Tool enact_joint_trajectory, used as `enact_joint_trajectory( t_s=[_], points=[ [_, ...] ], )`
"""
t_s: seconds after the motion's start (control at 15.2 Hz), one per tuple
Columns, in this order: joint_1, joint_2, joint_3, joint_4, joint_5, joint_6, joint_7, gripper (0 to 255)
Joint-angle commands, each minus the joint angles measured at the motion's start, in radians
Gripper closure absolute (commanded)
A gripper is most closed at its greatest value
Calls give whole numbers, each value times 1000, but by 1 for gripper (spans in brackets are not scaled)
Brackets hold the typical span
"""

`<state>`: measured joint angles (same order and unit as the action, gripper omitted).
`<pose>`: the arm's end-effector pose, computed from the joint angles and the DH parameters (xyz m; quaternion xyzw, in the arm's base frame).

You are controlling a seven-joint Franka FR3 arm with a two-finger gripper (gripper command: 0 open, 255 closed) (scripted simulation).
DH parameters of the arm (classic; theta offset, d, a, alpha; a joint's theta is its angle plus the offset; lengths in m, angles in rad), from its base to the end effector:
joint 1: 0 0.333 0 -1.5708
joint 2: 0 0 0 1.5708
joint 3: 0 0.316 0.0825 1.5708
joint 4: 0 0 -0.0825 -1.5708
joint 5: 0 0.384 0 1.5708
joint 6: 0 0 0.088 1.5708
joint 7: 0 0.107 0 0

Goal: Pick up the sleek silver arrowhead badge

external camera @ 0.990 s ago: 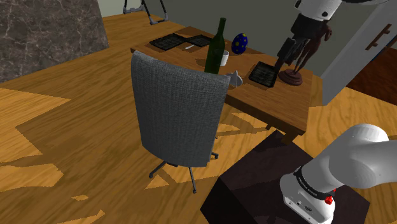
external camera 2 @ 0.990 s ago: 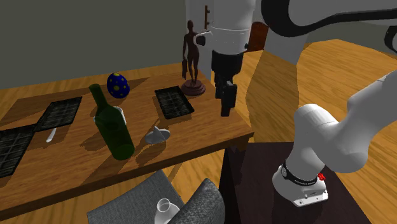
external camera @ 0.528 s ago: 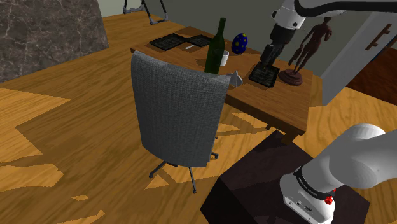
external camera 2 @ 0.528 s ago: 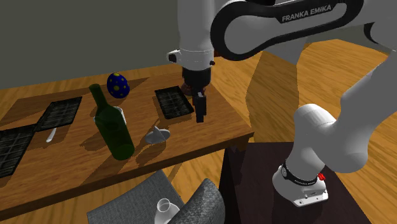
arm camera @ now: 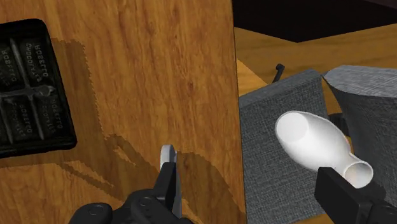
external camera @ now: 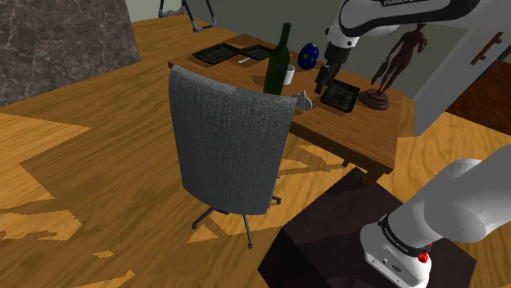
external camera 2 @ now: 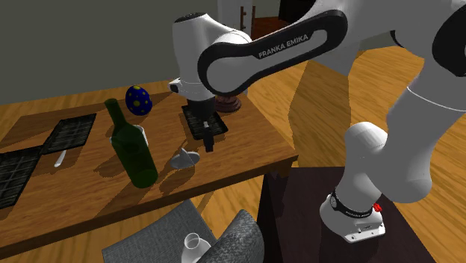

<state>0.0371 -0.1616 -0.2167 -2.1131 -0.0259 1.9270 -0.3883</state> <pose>0.4946 -0.0954 0.4809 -0.9938 -0.1104 0.0120 0.0089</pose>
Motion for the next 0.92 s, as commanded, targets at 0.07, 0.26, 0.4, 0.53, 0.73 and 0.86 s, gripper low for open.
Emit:
enact_joint_trajectory(
  t_s=[0.07,0.26,0.4,0.53,0.73,0.86],
  points=[
    [-1,121,-14,74,15,39,-57,0],
    [-7,240,-20,156,33,66,-110,0],
    [-14,320,-21,217,46,79,-143,0],
    [-23,401,-19,285,58,87,-174,0],
    [-29,447,-15,303,66,112,-188,0],
    [-30,458,-14,290,68,136,-190,0]
  ],
)
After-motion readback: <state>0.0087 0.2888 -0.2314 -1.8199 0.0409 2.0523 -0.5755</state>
